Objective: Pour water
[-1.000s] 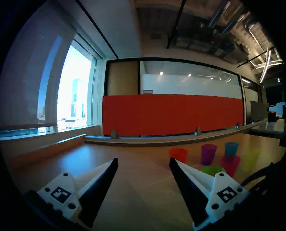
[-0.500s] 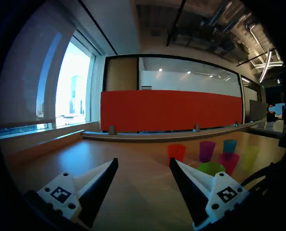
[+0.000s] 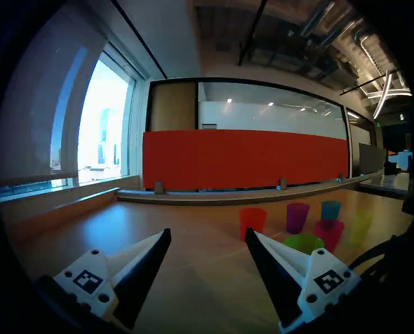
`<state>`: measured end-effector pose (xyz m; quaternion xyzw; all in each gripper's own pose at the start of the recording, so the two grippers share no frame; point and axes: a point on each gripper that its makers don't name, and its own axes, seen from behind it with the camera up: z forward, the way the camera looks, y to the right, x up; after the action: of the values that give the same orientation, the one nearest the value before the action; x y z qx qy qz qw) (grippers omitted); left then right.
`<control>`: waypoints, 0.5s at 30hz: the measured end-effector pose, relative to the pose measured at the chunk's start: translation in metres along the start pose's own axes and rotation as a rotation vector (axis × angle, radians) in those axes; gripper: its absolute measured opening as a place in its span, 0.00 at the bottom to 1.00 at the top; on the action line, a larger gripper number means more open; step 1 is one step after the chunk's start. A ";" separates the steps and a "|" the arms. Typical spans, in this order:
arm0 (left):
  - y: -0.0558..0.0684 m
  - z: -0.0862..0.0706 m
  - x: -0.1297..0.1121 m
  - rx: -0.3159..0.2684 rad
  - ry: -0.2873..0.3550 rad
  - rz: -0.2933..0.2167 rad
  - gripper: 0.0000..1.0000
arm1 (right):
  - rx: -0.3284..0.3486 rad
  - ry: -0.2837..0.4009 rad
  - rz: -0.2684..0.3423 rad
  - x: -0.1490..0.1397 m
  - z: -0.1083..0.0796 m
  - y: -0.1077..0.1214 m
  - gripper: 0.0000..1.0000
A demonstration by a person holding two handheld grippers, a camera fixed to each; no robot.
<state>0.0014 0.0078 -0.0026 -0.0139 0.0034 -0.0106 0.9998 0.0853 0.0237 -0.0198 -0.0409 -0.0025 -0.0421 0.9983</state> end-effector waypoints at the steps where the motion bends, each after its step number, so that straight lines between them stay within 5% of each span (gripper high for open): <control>1: 0.000 0.000 0.000 0.000 0.000 0.000 0.99 | 0.000 0.003 -0.001 -0.002 0.001 0.001 0.97; 15: 0.001 -0.001 0.001 0.000 0.000 0.000 0.99 | 0.040 0.052 0.034 -0.029 0.004 -0.002 0.99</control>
<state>0.0020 0.0083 -0.0038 -0.0139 0.0033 -0.0107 0.9998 0.0563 0.0246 -0.0157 -0.0201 0.0233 -0.0259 0.9992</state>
